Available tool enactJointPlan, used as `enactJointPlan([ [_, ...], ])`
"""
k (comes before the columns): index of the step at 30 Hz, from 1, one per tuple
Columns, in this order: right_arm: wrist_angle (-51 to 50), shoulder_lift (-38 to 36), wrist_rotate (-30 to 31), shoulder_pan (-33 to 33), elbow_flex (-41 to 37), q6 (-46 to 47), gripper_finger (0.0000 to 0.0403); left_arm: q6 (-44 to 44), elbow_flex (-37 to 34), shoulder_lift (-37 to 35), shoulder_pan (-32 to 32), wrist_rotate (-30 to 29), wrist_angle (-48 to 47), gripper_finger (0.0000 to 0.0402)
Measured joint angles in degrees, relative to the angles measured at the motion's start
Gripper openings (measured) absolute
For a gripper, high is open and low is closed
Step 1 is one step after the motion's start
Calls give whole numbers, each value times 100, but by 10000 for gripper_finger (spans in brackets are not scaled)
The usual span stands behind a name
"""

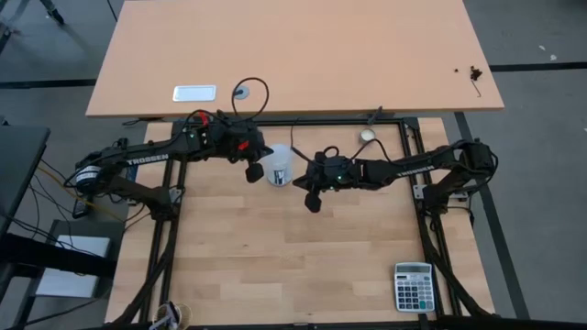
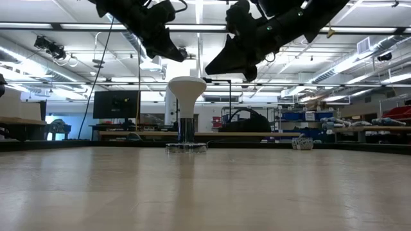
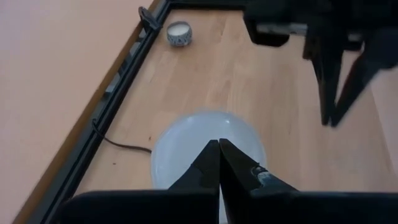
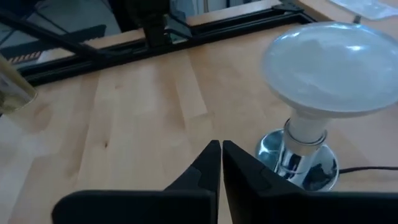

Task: Screw lightbulb
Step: Remove the bulb from the lamp socket

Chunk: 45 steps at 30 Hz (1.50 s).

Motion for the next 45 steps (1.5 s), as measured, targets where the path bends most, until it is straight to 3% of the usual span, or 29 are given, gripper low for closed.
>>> enactJointPlan([
  [5,-27,1,12,-182,0,118,19,440,2,0,0,-61,-381,5],
  [31,-229,-24,-829,-858,15,-164,13,-64,2,-2,96,-168,-169,4],
  [45,-865,-33,-981,-847,675,-326,12,57,4,272,392,-6,-132,3],
])
